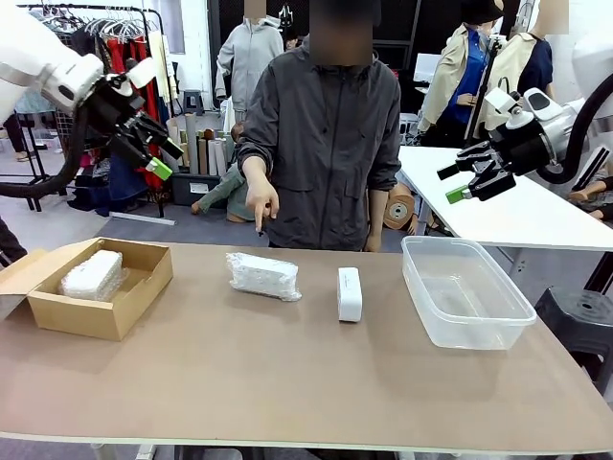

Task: Separate and place wrapped and unwrapped clocks.
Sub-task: Pick up the Digital clock indicated by the person.

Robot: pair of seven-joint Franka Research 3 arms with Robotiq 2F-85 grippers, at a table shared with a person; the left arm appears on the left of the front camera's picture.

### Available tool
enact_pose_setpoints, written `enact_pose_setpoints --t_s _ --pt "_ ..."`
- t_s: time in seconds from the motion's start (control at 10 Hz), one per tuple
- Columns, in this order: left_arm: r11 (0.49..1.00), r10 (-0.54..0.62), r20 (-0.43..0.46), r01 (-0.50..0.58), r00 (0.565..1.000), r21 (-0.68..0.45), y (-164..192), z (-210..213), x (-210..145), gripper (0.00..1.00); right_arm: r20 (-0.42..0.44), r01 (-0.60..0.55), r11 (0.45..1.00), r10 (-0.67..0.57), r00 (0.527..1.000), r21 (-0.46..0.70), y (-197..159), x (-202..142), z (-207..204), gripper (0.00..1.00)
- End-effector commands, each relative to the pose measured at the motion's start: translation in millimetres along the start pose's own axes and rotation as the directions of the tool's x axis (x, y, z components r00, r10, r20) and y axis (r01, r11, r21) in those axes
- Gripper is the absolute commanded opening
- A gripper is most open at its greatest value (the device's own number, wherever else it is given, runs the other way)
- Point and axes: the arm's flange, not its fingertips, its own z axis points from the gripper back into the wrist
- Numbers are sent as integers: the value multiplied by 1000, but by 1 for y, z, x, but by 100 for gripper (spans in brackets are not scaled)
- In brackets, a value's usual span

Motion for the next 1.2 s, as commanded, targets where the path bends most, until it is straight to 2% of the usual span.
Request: enact_pose_setpoints --t_s 0.0,0.4,0.6,0.7,0.9,1.1 --pt "1000 6 -113 -9 994 -26 19 -17 14 100 2 -4 1000 4 1000 0 2 2 0 100" --pt "1000 -20 -314 19 949 -5 34 -85 43 100 2 -4 1000 4 1000 0 2 2 0 100" --pt "998 -49 -356 60 933 19 37 -114 48 100 2 -4 1000 4 1000 0 2 2 0 100" --pt "996 -60 -408 83 911 40 39 -130 48 100 2 -4 1000 4 1000 0 2 2 0 100" --pt "995 -94 -440 95 893 -21 40 -159 43 100 2 -4 1000 4 1000 0 2 2 0 100" --pt "985 -174 -481 159 859 -71 46 -180 35 100 2 -4 1000 4 1000 0 2 2 0 100"
